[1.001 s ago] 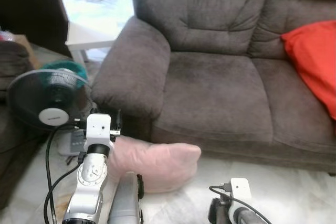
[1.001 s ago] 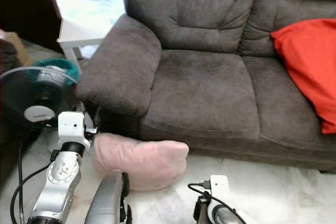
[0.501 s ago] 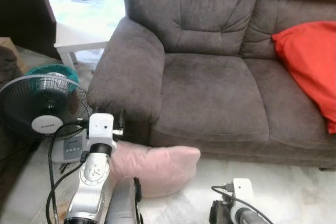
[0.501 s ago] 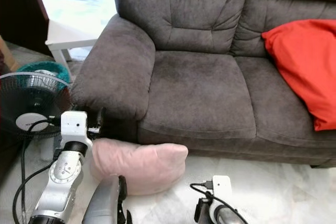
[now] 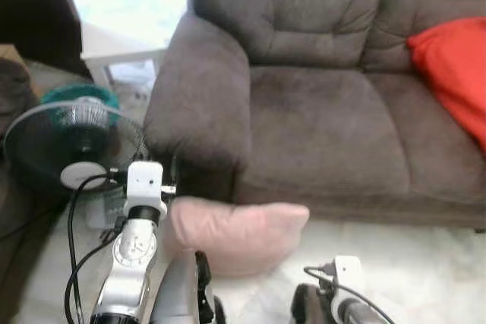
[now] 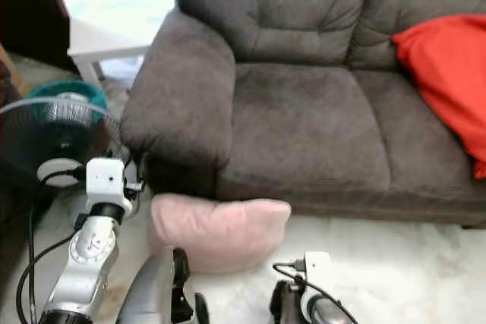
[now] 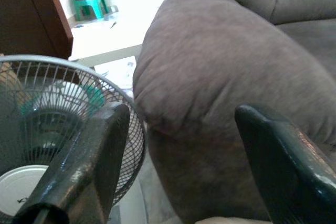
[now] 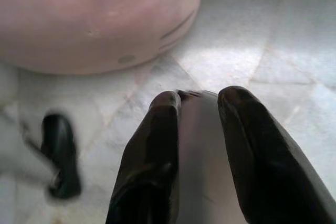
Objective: Move the pillow to the sofa from floor
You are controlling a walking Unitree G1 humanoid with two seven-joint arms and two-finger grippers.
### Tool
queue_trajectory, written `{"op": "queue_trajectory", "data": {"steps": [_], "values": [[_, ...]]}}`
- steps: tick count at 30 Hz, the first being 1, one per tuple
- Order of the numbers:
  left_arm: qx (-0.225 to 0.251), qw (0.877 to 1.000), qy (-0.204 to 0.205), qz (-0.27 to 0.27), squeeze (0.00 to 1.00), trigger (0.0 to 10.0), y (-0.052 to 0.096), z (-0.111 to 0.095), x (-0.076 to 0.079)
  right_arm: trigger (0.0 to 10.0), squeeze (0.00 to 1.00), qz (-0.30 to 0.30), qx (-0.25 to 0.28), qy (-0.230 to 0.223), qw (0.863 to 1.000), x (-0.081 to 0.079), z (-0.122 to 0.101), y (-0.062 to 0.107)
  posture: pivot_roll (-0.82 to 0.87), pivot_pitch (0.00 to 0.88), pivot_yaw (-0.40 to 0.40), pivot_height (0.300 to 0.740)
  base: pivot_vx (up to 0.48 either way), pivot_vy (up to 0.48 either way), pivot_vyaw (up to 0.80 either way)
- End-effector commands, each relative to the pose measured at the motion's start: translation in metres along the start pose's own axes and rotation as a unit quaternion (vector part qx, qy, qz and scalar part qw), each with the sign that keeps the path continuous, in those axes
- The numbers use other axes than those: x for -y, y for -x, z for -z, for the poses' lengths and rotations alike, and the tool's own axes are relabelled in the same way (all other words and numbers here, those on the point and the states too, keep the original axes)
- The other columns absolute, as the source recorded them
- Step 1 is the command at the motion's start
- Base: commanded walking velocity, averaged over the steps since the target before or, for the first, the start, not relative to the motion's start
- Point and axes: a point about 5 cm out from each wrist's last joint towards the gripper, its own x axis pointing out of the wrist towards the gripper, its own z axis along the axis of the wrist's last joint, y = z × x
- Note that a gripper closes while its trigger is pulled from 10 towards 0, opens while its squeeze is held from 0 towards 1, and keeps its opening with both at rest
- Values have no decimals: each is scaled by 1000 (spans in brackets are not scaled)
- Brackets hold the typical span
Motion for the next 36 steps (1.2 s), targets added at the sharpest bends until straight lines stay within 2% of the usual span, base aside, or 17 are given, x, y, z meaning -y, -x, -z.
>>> {"op": "queue_trajectory", "data": {"steps": [1, 16, 36], "values": [[4, 1000, 2, 12, 0, 10000, -1, -3, 2, 10000, 0, 5, -10, -6, 1000, 3, 6, 2, 193, 63, -59, 588, 0, 0, 0], [-3, 1000, 4, 12, 0, 10000, -1, -1, 2, 10000, 0, 5, -10, -7, 1000, 2, 6, 1, 194, 62, -59, 588, 362, 0, 0], [-1, 1000, -1, 26, 0, 10000, -2, 0, 6, 10000, 0, 2, -11, -5, 1000, 2, 5, 1, 197, 62, -59, 588, 0, 0, 0]]}}
